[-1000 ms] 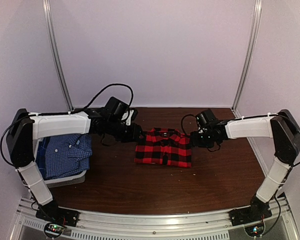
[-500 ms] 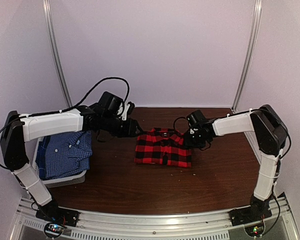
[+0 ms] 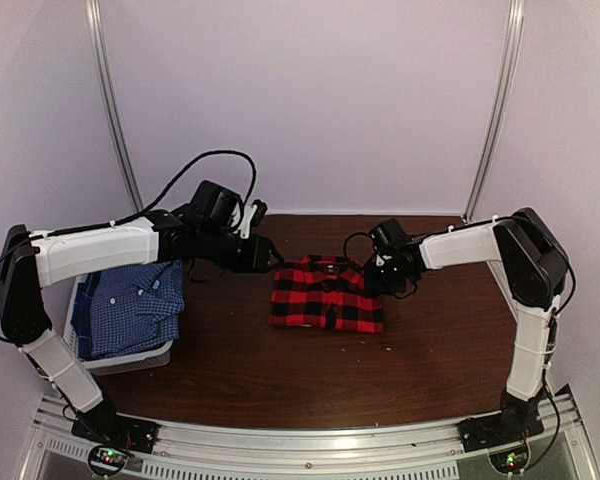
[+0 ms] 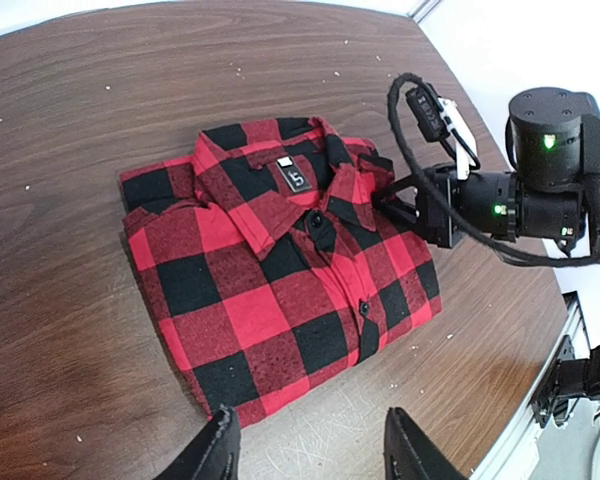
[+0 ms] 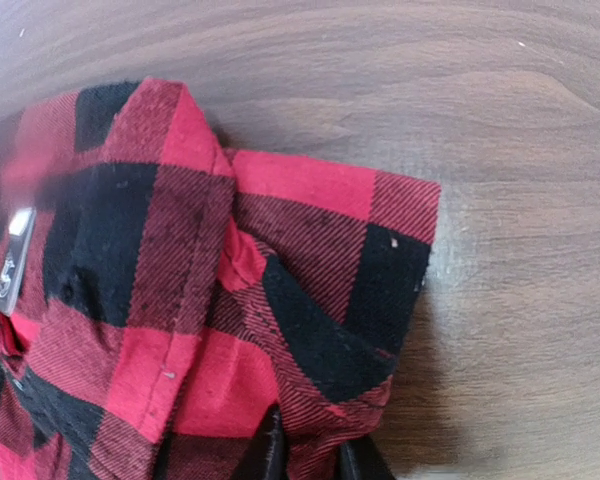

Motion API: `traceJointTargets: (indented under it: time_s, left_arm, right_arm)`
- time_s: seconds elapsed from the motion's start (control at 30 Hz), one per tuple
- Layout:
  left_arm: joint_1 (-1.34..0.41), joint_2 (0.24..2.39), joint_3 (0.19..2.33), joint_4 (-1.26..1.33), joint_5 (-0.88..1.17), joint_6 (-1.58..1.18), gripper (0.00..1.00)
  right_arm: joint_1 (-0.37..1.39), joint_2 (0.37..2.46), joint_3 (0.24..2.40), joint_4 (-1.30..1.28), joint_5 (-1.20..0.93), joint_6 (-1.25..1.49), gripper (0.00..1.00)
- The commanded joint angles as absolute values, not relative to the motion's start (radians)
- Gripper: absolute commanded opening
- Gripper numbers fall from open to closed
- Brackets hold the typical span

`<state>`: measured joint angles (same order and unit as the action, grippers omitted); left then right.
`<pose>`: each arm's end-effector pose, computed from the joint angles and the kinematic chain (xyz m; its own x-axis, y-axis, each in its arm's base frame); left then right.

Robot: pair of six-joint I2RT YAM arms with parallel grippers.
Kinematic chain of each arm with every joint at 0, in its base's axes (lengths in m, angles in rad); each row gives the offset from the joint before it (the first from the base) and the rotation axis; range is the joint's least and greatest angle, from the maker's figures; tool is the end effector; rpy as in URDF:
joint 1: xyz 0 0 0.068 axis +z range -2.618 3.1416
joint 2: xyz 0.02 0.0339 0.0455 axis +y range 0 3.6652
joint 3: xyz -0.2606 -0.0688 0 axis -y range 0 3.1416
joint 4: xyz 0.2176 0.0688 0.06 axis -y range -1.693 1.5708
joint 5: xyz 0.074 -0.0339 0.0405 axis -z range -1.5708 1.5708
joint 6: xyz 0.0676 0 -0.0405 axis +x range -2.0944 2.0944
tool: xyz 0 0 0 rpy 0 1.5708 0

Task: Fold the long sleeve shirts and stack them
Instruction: Move the square-folded shirt to the center of the board.

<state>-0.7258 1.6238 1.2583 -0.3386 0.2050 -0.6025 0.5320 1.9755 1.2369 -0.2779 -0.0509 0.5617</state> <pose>0.2641 -0.2528 0.2612 -0.8330 -0.0026 -0.5533 0.3566 0.7620 -0.5405 0.3416 0.2050 0.1306 -0.9023 0.0861 -0.4224 -0.0580 0.9467 0.3170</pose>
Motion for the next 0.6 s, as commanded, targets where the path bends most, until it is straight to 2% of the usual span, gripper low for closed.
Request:
traceJointTargets:
  time_s: [0.0,0.1,0.57]
  left_arm:
    - [-0.716,1.578,1.240,-0.308,0.214,-0.580,0.50]
    - [-0.715,1.566,1.231,-0.308,0.212,-0.577,0.50]
    - [-0.704,1.536,1.222,-0.331,0.220,-0.552,0.50]
  right_arm:
    - [0.528,2.014,1.299,-0.339,-0.007,0.541,0.11]
    - [0.515,2.037,1.352,-0.381,0.059,0.494,0.00]
    - [0.321,2.173,1.680,-0.551,0.329,0.168,0.00]
